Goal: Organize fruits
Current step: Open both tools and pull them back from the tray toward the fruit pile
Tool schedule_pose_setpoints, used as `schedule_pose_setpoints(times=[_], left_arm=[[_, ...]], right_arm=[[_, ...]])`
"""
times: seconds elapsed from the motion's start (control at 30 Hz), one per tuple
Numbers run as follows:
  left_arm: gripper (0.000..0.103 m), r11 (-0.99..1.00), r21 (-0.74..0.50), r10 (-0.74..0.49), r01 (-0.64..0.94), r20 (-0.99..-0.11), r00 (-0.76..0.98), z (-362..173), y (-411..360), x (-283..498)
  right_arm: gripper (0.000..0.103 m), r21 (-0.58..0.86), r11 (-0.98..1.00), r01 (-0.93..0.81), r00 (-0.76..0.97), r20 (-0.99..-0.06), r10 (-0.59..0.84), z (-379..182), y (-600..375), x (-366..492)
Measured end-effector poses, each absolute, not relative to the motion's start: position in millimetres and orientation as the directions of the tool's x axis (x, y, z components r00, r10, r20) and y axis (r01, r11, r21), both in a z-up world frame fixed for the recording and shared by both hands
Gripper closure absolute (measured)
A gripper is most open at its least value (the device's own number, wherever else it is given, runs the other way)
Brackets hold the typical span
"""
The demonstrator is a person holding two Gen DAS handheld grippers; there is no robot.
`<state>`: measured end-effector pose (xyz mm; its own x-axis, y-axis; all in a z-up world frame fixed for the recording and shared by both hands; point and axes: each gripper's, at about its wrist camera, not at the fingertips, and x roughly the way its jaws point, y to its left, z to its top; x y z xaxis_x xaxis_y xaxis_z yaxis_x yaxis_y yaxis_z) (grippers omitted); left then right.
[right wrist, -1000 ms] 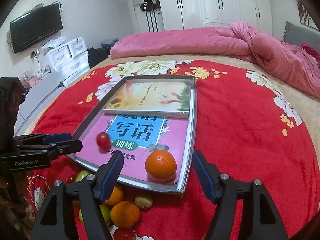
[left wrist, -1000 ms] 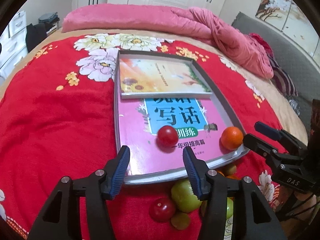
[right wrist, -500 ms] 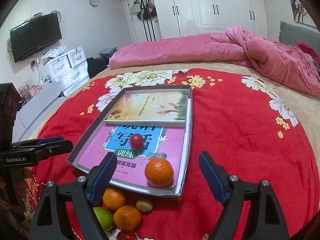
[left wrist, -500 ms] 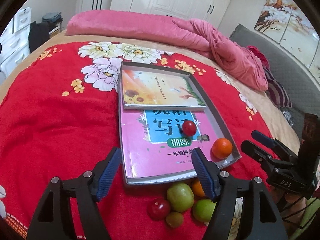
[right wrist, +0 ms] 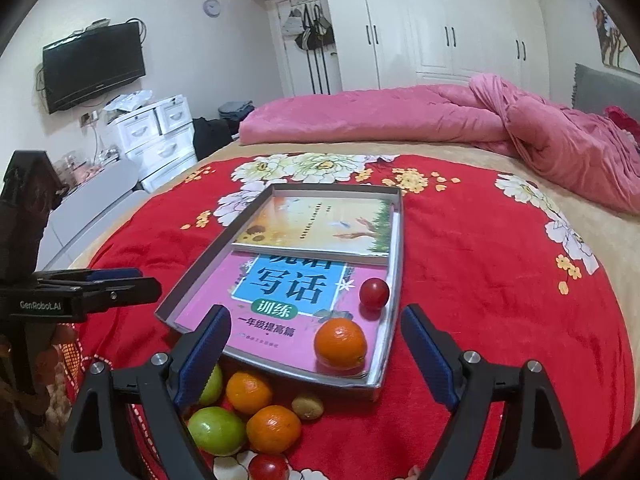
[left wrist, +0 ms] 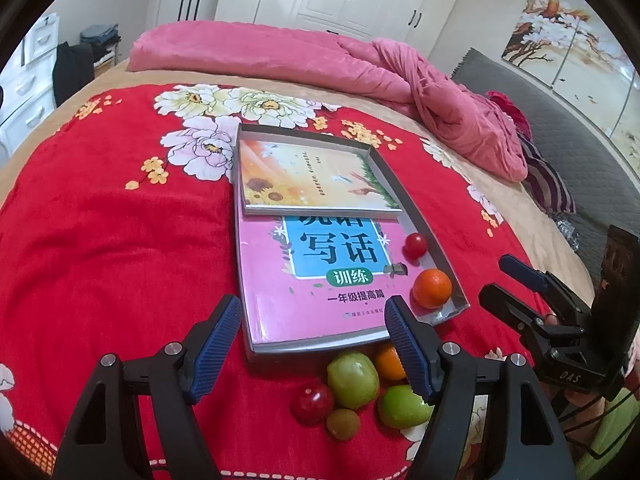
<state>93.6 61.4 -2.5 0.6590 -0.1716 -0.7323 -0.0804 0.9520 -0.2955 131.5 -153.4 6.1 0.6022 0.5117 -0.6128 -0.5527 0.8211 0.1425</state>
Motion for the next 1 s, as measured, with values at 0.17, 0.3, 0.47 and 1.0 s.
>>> schedule_pose_setpoints(times=[0.17, 0.3, 0.47, 1.0], left_arm=[[0.027, 0.95, -0.302, -0.178, -0.079, -0.733, 0.656, -2, 62, 90], [0.027, 0.951, -0.3, -0.184, -0.072, -0.739, 0.648, -2, 61, 88], [0.027, 0.95, -0.304, -0.194, -0.066, -0.746, 0.636, -3, 62, 83], [0.027, 0.957, -0.281, -0.199, -0.072, -0.816, 0.543, -20, 65, 71]], right_arm=[[0.016, 0.124, 0.805, -0.58, 0.595, -0.611, 0.523, 7, -149, 123], [0.016, 0.113, 0.791, -0.601, 0.585, -0.612, 0.532, 8, -144, 115], [0.016, 0.09, 0.774, -0.627, 0.576, -0.615, 0.538, 9, -138, 105], [0.016, 0.064, 0.719, -0.693, 0.515, -0.654, 0.555, 3, -124, 79]])
